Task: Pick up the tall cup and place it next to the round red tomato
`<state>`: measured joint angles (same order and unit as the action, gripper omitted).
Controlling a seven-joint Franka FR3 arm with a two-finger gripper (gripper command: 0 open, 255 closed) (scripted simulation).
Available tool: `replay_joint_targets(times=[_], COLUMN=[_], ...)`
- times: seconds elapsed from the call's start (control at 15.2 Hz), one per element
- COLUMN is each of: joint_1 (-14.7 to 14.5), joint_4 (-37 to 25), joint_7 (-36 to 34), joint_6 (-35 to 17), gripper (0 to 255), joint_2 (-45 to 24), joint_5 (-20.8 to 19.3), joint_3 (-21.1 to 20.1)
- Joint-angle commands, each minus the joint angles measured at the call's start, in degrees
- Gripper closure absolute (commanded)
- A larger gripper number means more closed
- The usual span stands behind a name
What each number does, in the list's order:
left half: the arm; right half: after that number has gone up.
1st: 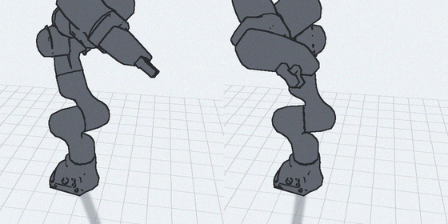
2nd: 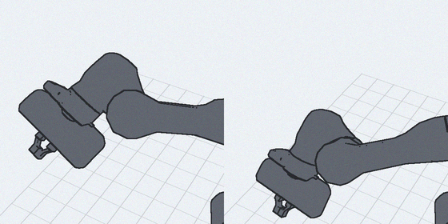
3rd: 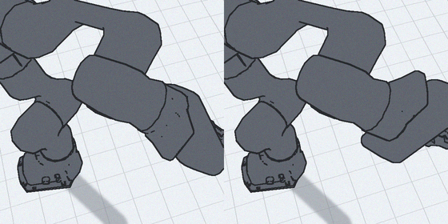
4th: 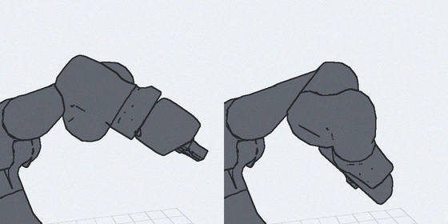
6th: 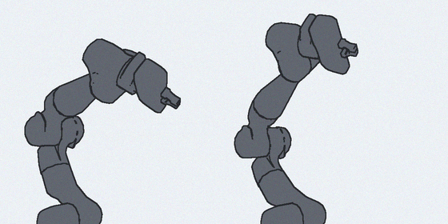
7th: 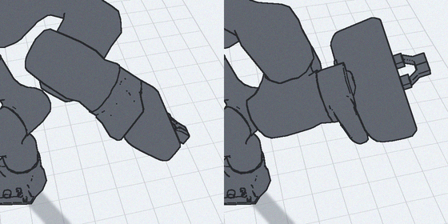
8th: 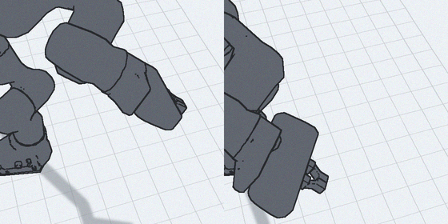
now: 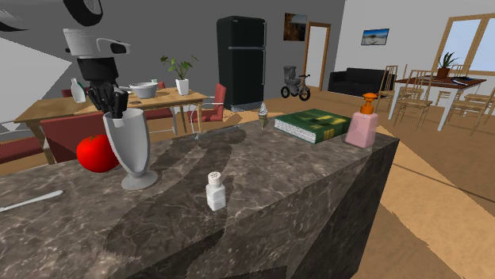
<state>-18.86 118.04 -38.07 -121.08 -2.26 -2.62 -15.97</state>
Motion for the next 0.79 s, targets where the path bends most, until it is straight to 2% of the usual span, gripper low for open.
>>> replay_joint_targets(times=[0.0,0.33,0.4,0.73], joint_1=[-0.01,-0.01,-0.01,-0.01], joint_4=[0.16,0.16,0.16,0.16], joint_7=[-0.02,-0.02,-0.03,-0.02], joint_6=[-0.25,-0.25,-0.26,-0.25], gripper=[255,255,0,0], joint_2=[-0.01,-0.01,-0.01,-0.01], joint_5=[-0.02,-0.02,-0.02,-0.02], joint_3=[0.0,0.0,0.0,0.0])
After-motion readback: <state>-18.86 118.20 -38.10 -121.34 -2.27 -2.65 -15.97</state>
